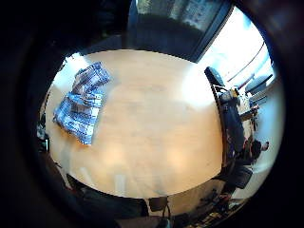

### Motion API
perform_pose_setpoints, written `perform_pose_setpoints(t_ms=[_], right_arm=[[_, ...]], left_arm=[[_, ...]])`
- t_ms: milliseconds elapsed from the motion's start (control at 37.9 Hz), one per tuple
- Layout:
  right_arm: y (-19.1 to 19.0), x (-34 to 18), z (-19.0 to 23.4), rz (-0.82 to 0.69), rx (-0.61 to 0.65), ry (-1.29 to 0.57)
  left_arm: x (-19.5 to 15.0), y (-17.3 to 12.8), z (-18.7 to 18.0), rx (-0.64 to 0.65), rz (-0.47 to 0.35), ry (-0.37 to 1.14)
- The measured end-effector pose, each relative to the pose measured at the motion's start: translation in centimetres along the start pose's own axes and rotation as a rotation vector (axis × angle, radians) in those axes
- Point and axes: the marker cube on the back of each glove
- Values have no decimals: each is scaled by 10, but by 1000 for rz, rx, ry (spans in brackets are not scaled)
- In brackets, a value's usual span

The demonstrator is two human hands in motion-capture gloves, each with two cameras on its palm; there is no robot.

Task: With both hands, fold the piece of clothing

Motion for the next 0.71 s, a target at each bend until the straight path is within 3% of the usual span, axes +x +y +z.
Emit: perform_pose_setpoints(t_ms=[211,555,713], right_arm=[[5,-3,3,-15,6,1],[9,-6,8,-9,9,-9],[4,-4,5,-19,12,-18]], left_arm=[[14,13,-22,19,23,13],[-5,7,16,-15,-3,11],[-1,7,1,-7,-11,15]])
